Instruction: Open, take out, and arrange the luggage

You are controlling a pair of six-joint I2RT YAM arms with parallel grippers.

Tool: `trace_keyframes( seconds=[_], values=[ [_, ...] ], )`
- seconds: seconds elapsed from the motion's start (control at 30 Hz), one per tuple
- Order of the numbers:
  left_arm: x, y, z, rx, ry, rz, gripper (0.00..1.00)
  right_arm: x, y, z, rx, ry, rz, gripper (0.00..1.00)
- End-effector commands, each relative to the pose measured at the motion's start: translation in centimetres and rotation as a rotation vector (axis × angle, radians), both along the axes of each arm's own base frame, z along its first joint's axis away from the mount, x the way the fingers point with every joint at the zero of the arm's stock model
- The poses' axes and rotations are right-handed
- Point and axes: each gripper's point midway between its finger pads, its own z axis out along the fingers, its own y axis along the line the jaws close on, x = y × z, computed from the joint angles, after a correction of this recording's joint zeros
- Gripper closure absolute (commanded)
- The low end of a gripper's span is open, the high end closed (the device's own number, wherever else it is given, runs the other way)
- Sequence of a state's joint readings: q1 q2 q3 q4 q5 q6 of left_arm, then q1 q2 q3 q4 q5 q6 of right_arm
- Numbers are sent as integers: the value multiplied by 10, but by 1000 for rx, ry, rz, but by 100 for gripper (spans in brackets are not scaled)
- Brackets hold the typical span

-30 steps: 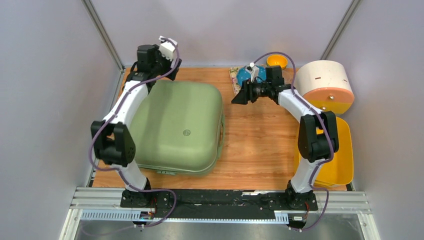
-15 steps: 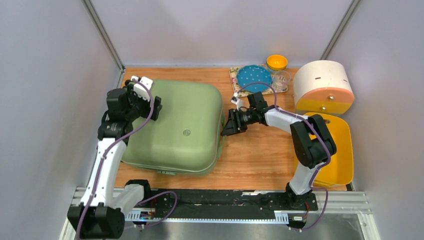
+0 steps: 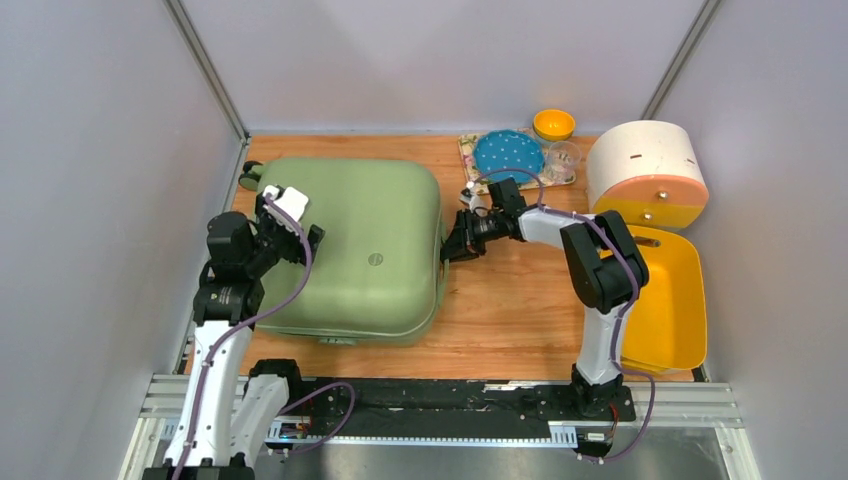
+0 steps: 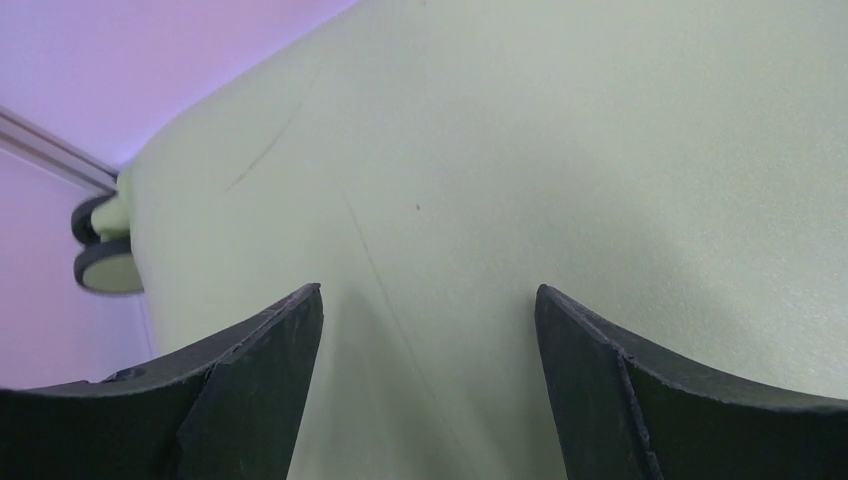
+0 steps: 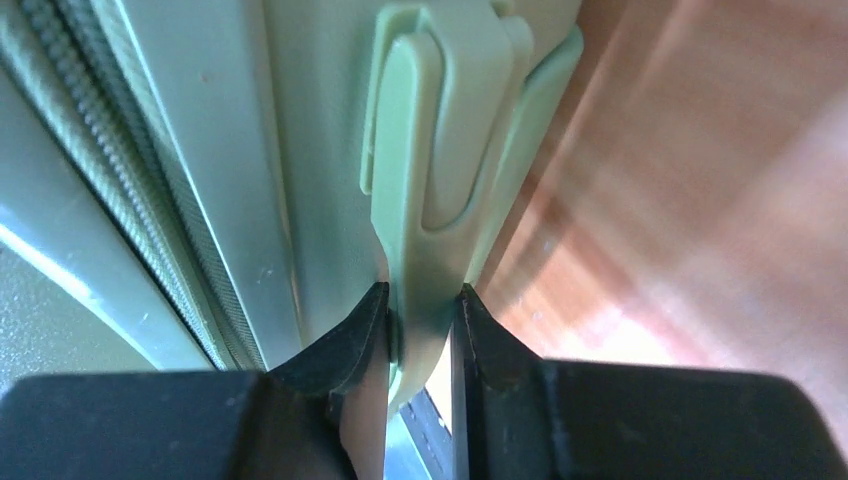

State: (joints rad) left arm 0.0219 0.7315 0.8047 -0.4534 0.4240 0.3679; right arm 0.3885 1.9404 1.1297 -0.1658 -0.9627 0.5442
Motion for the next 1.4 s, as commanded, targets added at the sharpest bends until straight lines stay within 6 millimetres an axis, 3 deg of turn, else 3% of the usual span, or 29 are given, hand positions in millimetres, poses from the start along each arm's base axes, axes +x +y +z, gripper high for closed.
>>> trace_keyframes(
  seconds=[0.0,0.07,0.1,0.13,0.2,0.27,0.3,0.33,0.4,0.43,0.53,0.57,0.6,0.67,0.7,0.73,0.77,0.8,0.83,0.87,0.9,0.97,1.1,1.37],
  values=[
    [4,13,-109,54,321,43,14,108,-1,45,52,-301,-159,100],
    [23,14,-109,41,314,59,14,134,-9,51,36,-325,-219,100],
    [39,14,-113,38,309,61,14,149,-18,44,27,-314,-254,100],
    [53,15,-106,25,289,72,14,171,-21,60,29,-355,-297,100],
    [79,15,-114,18,297,72,14,196,-35,55,9,-359,-363,100],
    [106,16,-102,12,269,76,14,220,-48,60,-21,-406,-433,100],
    [116,13,-114,6,308,59,15,229,-58,57,-40,-414,-462,100],
    [135,14,-93,15,261,50,15,236,-66,56,-66,-434,-492,100],
    [152,17,-95,1,289,49,15,241,-78,56,-86,-443,-521,100],
    [167,18,-70,-5,242,44,15,240,-81,56,-91,-440,-527,100],
    [166,19,-38,-36,237,28,13,224,-87,56,-115,-433,-533,100],
    [160,19,-30,-47,238,15,13,212,-89,53,-120,-419,-532,100],
    [138,12,-22,-62,268,-34,13,207,-90,54,-120,-416,-532,100],
    [111,18,-17,-76,310,-52,13,197,-92,58,-123,-414,-530,100],
    [77,9,-12,-109,359,-119,12,189,-93,51,-136,-402,-523,100],
    [59,21,-13,-148,387,-107,12,187,-95,51,-142,-406,-522,100],
    [41,22,-11,-173,399,-133,12,185,-95,56,-143,-421,-524,100],
    [9,15,-7,-197,409,-194,12,183,-96,54,-150,-423,-518,100],
    [-4,26,-6,-205,401,-171,12,178,-98,50,-166,-400,-512,100],
    [-30,22,-11,-224,456,-180,12,176,-96,50,-173,-402,-501,100],
    [-46,24,-12,-120,404,-237,12,176,-97,50,-182,-407,-498,100],
    [-84,23,-22,-84,460,-248,12,173,-96,49,-196,-421,-473,100],
    [-118,35,-53,57,530,-213,12,171,-95,48,-223,-433,-431,100],
    [-140,36,-79,157,536,-229,13,163,-84,52,-221,-456,-387,100]
  ],
)
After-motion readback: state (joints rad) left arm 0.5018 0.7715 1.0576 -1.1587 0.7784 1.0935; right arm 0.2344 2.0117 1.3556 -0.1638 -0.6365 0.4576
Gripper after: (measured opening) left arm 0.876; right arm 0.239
